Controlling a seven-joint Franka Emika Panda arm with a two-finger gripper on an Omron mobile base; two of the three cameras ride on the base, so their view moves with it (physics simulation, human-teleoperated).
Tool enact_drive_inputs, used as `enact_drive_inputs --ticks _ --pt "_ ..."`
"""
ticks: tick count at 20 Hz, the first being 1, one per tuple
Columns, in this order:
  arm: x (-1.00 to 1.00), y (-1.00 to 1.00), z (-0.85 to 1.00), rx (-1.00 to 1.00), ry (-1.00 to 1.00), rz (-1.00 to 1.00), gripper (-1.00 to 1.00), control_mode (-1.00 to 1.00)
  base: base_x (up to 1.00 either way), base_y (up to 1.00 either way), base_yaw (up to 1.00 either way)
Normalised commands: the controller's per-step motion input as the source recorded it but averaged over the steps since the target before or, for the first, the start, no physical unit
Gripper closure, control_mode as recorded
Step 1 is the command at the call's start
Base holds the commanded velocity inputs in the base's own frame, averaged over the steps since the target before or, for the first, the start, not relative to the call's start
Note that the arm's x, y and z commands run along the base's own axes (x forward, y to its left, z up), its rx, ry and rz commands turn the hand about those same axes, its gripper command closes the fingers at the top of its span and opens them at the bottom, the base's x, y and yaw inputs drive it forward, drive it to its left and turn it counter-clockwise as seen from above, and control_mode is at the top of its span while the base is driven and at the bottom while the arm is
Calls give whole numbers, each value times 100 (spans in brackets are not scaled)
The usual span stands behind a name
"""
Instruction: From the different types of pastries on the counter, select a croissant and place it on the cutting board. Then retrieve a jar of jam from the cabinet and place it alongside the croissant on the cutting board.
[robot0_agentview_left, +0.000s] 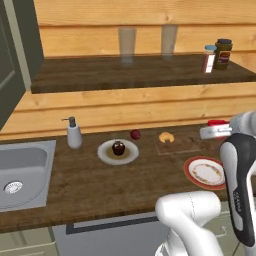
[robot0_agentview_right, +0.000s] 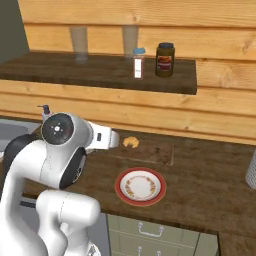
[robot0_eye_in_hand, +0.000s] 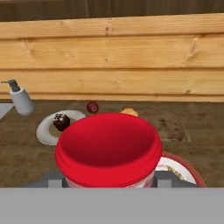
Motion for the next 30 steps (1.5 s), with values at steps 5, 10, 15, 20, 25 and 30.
enact_drive_inputs --ticks 5,10,15,20,25,30 --pt "49 -32 -35 0 -11 20 100 -100 0 0 0" --pt "48 -24 -30 0 -9 18 100 -100 0 0 0" --pt "55 -16 -39 2 -5 16 100 -100 0 0 0" --pt "66 -17 -18 2 -1 14 100 -100 0 0 0" --pt "53 -38 -10 7 0 5 100 -100 0 0 0" --pt "39 -40 -19 9 2 1 100 -100 0 0 0"
